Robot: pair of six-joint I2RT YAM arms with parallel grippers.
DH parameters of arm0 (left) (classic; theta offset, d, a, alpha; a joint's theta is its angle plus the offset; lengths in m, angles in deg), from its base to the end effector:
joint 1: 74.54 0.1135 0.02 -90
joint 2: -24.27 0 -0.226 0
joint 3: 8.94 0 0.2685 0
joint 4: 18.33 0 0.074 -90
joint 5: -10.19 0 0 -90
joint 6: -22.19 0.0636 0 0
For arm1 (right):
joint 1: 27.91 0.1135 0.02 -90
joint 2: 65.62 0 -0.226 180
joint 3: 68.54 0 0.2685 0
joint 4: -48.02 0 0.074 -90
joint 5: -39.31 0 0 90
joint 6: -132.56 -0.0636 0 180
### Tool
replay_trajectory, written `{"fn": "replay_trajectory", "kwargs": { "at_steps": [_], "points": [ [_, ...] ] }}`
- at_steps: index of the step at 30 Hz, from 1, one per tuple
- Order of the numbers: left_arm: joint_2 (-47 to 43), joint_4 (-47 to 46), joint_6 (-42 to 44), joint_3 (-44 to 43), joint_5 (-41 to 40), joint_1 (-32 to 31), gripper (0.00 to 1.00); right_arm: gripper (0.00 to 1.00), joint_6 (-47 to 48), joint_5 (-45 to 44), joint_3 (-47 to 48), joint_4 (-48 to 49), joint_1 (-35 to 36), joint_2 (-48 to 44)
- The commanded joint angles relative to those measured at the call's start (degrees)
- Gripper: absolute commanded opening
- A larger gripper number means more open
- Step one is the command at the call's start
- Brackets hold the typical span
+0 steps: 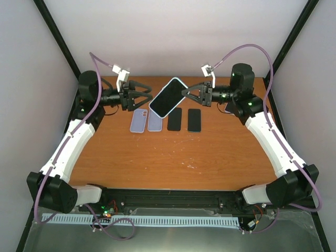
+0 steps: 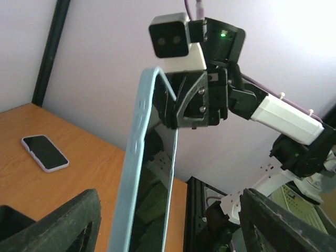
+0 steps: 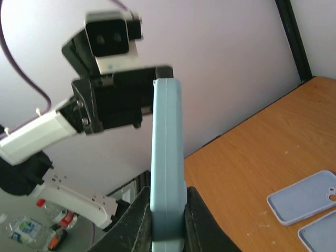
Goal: Take the phone out of the phone case
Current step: Remove the phone case from the phone.
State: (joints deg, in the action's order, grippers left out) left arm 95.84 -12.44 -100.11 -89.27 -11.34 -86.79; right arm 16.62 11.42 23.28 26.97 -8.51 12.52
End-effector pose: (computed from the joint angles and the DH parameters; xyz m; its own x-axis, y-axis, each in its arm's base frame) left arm 0.2915 -0.1238 0.3737 -0.4854 -0.0953 -0.8691 0.8594 0.1308 -0.4943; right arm 0.2995 0.1651 0.3849 -0.5384 0.0273 -0.8422 -0.8303 0.1536 0.5358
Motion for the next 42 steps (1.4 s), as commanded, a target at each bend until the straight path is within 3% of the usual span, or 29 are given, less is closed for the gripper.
{"fn": "replay_trajectory", "kwargs": {
  "at_steps": [1,8,19,36,42],
  "points": [
    [2.6,16.9,18.3,-9.3,5.0,0.2,0.74,0.03,16.1,5.3,5.5,-15.3,-0.3,-1.5],
    [4.4,29.9,31.5,-13.4,8.2,-0.5,0.74,0.03,25.2,8.5,9.0,-26.5,-0.3,-0.8],
    [5.8,38.7,39.2,-13.2,4.1,-6.7,0.69,0.03,36.1,9.7,14.8,-39.9,-0.3,2.0],
    [8.6,44.1,44.7,-14.4,2.5,-11.1,0.36,0.03,40.7,7.1,18.5,-47.6,-0.1,4.6],
    [9.0,42.3,42.7,-14.1,1.5,-11.8,0.16,0.03,39.8,7.0,20.2,-48.0,0.0,5.9]
  ]
}}
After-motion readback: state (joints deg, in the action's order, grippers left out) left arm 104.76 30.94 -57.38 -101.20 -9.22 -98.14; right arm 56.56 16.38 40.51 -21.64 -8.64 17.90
